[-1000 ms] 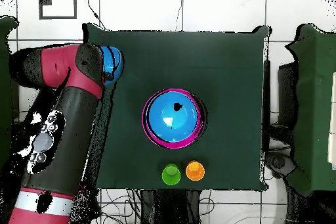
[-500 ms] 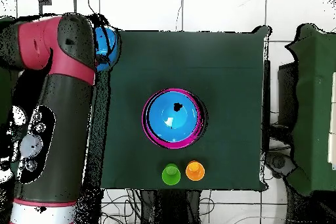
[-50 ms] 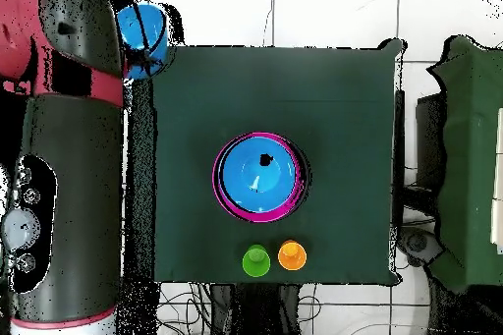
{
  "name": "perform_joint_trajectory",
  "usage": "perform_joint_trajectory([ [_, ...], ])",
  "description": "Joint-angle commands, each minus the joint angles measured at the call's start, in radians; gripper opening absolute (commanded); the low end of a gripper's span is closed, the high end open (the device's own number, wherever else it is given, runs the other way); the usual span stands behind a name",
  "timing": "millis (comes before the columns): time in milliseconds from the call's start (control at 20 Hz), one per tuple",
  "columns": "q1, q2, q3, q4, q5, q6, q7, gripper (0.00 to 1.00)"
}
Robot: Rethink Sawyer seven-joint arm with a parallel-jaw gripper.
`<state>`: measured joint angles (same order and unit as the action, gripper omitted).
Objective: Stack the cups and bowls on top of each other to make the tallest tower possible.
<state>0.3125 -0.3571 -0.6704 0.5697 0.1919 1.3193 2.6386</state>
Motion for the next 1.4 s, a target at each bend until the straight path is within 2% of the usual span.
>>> perform_joint_trajectory([
  [50,-0.044,-0.028,0.071,-0.124,-0.055,0.151,-0.354,0.00],
  [550,-0.129,-0.035,0.087,-0.261,0.025,0.250,-0.432,0.00],
  [1000,-0.157,-0.065,0.114,-0.198,0.014,0.222,-0.506,0.00],
  [1400,-0.179,-0.099,0.145,-0.114,-0.001,0.156,-0.559,0.00],
])
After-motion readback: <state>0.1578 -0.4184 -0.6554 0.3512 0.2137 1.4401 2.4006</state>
